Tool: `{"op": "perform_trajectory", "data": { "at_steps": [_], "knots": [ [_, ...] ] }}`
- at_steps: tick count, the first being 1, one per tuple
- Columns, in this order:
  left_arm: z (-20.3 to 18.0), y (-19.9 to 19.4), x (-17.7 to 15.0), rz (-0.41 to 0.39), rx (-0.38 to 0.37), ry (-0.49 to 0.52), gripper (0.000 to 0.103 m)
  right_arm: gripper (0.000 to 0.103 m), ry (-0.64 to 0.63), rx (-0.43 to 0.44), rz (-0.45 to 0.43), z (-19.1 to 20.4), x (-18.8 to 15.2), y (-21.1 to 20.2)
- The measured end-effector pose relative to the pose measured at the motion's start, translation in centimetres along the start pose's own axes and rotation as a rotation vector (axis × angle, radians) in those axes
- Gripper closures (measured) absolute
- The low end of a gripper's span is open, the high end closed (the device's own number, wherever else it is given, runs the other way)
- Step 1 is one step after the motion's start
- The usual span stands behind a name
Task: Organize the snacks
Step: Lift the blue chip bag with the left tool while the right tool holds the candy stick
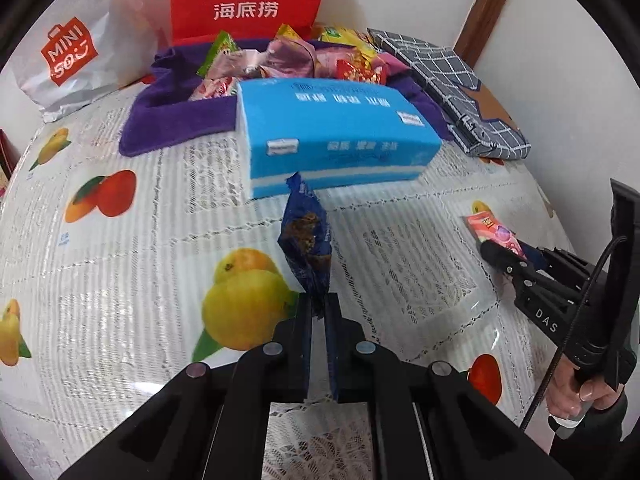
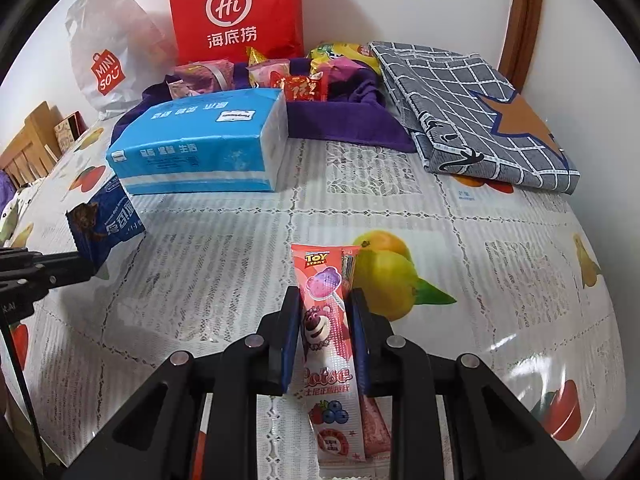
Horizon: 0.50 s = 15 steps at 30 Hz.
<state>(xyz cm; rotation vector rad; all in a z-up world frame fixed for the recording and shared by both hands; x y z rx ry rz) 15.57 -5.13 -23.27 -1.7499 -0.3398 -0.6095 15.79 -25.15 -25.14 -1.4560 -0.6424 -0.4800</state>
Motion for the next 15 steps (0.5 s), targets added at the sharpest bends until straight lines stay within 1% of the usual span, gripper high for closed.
{"op": "perform_trajectory", "data": {
  "at_steps": [6,7,8,10,11,12,13,14,15],
  "knots": [
    [0.5,-0.8,0.4,-0.005,-0.008,-0.011,0.096,0.079,-0.008,0.002,-0.011,0.7,0.9,-0.5],
    [0.7,-0.7,0.3,0.006,-0.014,-0.011,0.096,0.079,-0.013,0.003,-0.012,0.8,1.0,-0.6],
    [0.8,-0.3,0.0,0.040,-0.019,-0.012,0.096,0.079,-0.017,0.003,-0.012,0.8,1.0,-0.6],
    [1.3,0.3,-0.5,0.065,0.001,-0.020,0.094,0.079,-0.023,0.001,-0.008,1.0,0.9,-0.4],
    [1.6,0.6,-0.8,0.078,0.020,-0.022,0.086,0.079,-0.022,0.001,-0.003,1.0,0.8,-0.3],
    [2.0,0.9,-1.0,0.091,0.038,-0.026,0.082,0.079,-0.021,0.001,0.003,1.0,0.6,-0.2],
    [2.2,0.8,-1.0,0.079,0.036,-0.032,0.072,0.079,-0.021,0.002,0.009,1.0,0.5,-0.1],
    [2.4,0.6,-0.8,0.065,0.037,-0.042,0.053,0.079,-0.020,0.003,0.015,1.0,0.4,0.0],
    [2.7,0.4,-0.6,0.054,0.049,-0.047,0.043,0.079,-0.021,0.003,0.019,1.1,0.3,0.1]
  ]
}}
Point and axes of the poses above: each gripper's, at about its wrist camera, not at the fingertips, and y roughly the way its jaws point, z to its left, x to its top, the point moved 5 cm from there along y, roughly the way its jaws point, and after that the axes turned 6 degrees about -z, right-handed, at the moved point
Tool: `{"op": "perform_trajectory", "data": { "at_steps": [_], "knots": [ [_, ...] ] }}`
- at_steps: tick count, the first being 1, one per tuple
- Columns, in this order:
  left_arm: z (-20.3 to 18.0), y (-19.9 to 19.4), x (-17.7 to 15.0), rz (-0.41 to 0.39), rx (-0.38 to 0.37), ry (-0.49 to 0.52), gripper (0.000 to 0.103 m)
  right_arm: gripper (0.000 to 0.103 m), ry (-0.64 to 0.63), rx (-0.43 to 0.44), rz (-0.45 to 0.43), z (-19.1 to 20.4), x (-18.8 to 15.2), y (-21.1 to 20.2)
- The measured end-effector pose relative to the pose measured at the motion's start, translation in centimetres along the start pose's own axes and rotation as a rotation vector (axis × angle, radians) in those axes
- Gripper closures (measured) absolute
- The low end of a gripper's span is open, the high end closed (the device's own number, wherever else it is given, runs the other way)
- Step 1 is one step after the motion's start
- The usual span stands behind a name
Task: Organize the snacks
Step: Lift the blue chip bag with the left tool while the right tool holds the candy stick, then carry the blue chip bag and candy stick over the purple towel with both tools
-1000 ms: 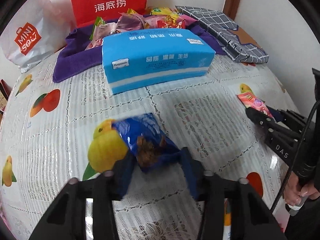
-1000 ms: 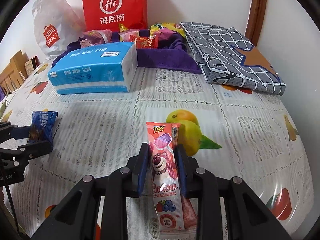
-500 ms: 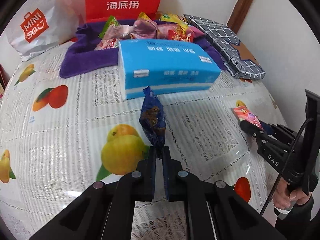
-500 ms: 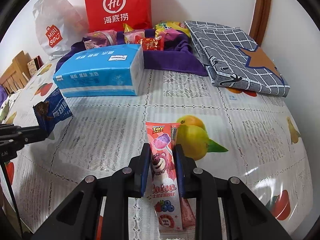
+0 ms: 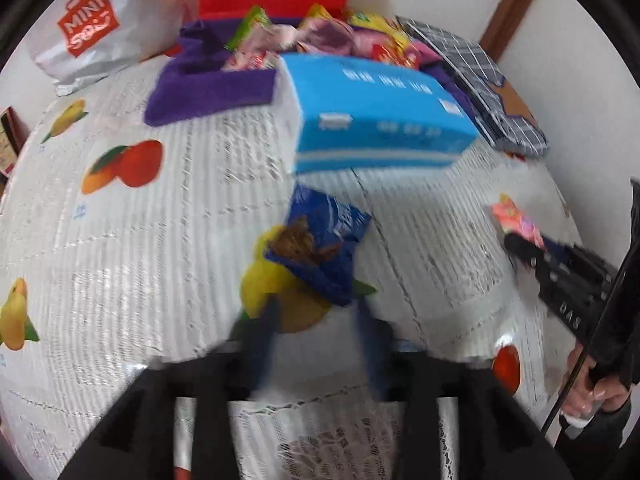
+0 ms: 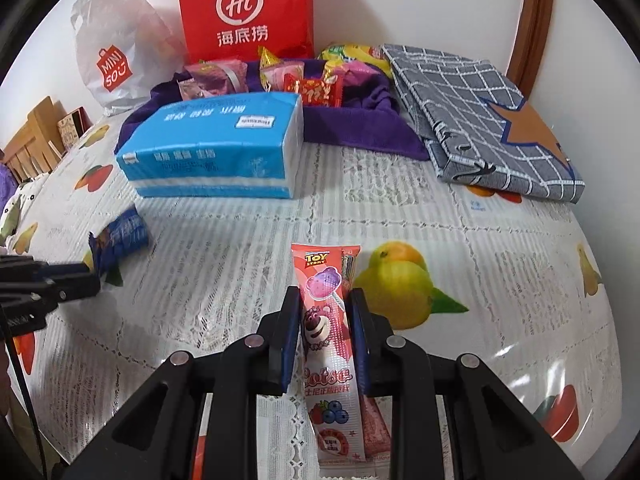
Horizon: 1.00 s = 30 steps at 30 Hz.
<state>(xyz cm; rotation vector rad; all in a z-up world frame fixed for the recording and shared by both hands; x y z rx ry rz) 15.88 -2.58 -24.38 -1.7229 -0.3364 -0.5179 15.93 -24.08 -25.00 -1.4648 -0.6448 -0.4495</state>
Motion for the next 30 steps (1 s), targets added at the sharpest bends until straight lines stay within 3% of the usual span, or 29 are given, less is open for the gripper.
{"op": "perform_trajectory", "data": {
  "at_steps": [1,7,17,22,23,25,30],
  "knots": [
    [0.1,-0.2,0.3,-0.017,0.006,0.003,0.038,0.079,-0.001,0.000,0.002,0.0,0.0,0.1],
    [0.4,0.3,2.2,-0.035,0.011,0.016,0.038,0.079,0.007,-0.004,0.011,-0.3,0.3,0.6],
    [-1.5,3.5,2.6,-0.036,0.113,0.173,0.036,0.079,0.010,-0.027,0.036,-1.3,0.7,2.2],
    [-1.1,3.6,3.1,-0.038,0.107,0.149,0.037,0.078,0.001,-0.033,0.038,-1.5,1.1,2.7],
    [-0.9,3.6,3.1,-0.046,0.113,0.141,0.039,0.078,-0.001,-0.034,0.039,-1.5,1.2,2.8],
    [-0.9,3.4,3.2,-0.058,0.122,0.142,0.059,0.078,-0.005,-0.038,0.041,-1.4,1.3,2.8],
    [-0.7,2.4,3.3,-0.070,0.071,0.119,0.063,0.078,-0.009,-0.039,0.035,-0.9,1.8,2.3]
  ]
}}
Point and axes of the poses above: each gripper's, at about its wrist camera, not at the fingertips, and y roughly the way its jaws point, z to its left, x to its top, the point moved 5 cm from there along y, roughly the way its jaws point, and after that the axes turned 6 degrees about -z, right-handed, at the moved point
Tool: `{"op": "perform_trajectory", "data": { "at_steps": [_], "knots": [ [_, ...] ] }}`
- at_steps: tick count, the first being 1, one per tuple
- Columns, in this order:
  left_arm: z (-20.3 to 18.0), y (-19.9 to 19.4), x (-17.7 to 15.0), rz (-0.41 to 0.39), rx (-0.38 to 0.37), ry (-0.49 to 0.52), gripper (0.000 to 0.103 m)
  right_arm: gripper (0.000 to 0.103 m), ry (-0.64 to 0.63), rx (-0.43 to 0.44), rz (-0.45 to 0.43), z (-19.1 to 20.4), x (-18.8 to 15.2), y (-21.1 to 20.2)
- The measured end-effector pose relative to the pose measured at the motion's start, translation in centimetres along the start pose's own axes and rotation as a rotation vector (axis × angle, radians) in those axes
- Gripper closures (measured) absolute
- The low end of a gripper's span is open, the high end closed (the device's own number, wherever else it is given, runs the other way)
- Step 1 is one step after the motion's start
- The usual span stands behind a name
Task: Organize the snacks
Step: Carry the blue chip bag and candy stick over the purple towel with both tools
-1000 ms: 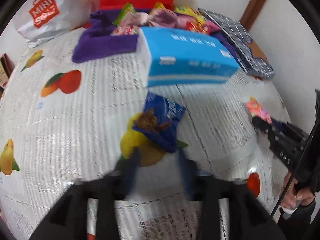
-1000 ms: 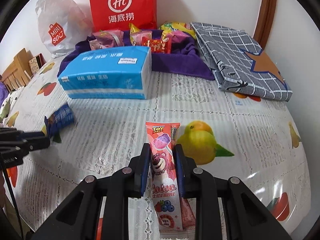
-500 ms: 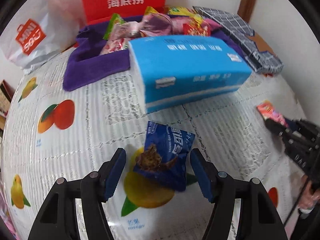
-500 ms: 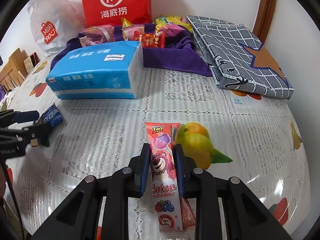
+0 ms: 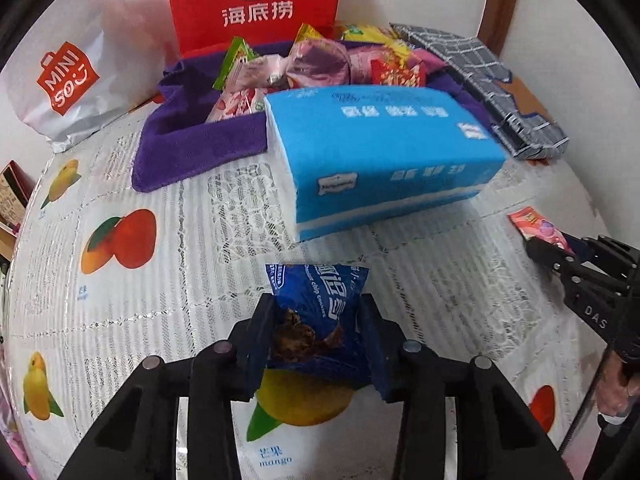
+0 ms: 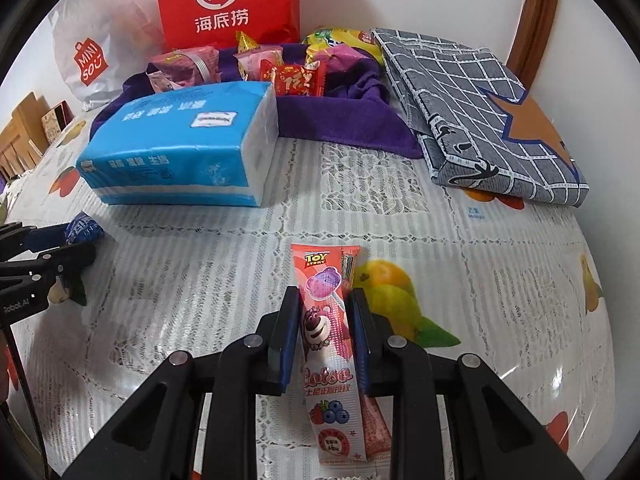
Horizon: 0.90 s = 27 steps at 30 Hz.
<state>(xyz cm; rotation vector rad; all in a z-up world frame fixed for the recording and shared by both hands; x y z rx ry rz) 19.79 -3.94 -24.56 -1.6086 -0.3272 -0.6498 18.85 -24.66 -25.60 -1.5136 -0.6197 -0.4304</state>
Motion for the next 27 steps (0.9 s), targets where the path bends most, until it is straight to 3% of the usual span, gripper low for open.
{"op": "perform_trajectory", "data": {
  "at_steps": [13,27],
  "knots": [
    [0.7,-5.3,2.1,-0.082,-0.030,-0.049,0.063,0.078,-0.034,0.014,-0.099,1.9,3.3,-4.8],
    [0.9,-8.4,8.1,-0.143,-0.040,-0.068,0.063,0.078,-0.025,0.020,-0.192,2.1,10.1,-7.9]
  ]
}}
Point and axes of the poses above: each gripper's, at about its wrist camera, not at the fingertips, and y roughly the way its jaws point, z to its left, x to its top, the point moved 5 cm from there along y, roughly the way its jaws point, and after that the axes turned 6 degrees about -z, right-handed, at the moved point
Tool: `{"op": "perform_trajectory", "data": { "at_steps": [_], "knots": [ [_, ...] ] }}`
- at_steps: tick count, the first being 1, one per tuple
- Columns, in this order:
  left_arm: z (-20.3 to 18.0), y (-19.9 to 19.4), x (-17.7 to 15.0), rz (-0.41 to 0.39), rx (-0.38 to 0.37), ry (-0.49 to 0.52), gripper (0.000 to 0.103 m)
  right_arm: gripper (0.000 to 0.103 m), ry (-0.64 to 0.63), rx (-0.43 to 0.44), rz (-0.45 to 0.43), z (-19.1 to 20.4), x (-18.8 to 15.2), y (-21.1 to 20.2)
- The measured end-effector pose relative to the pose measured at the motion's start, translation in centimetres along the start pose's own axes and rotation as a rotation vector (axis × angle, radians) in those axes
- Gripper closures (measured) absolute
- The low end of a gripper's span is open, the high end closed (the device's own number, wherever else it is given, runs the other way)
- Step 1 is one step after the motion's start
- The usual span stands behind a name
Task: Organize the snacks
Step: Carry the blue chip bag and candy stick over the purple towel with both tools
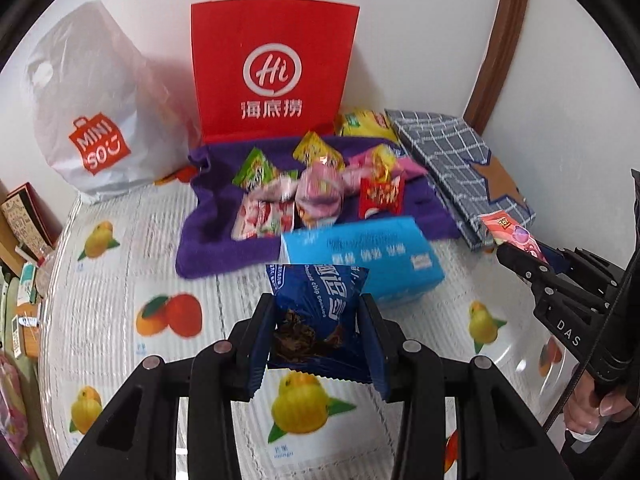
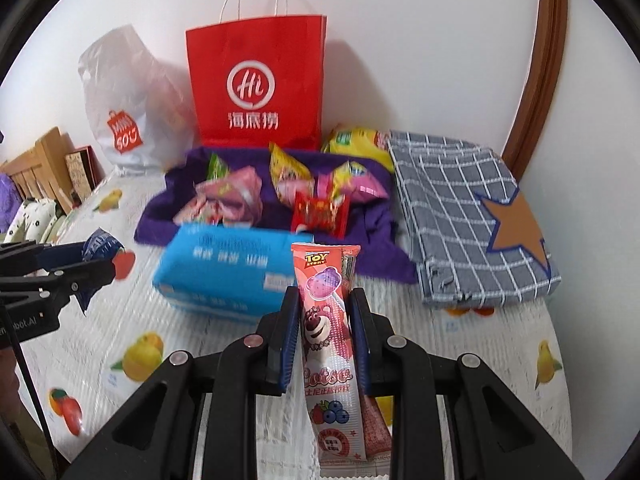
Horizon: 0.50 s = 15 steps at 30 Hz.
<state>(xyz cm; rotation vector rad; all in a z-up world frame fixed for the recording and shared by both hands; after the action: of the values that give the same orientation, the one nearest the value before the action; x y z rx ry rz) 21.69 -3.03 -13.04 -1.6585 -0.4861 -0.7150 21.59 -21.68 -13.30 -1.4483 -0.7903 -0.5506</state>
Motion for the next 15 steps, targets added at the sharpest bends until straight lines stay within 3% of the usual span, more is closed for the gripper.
{"op": "perform_trajectory", "data": {
  "at_steps": [15],
  "knots": [
    [1.3,3.3,6.5,-0.021,0.014,0.018,0.063,0.078,0.023,0.028,-0.034,-0.7,6.1,4.8]
  ]
}}
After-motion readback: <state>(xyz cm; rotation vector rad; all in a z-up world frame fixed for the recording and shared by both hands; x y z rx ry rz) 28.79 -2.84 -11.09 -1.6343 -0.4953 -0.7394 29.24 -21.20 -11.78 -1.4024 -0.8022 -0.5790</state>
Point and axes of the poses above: each gripper's, at about its wrist camera, not at the fingertips, and y roughly the way its jaws point, z to its left, x to its top, the point moved 5 cm from there along y, roughly the way its jaws point, and after that the axes turned 6 degrees about -z, right-handed, at the moved point
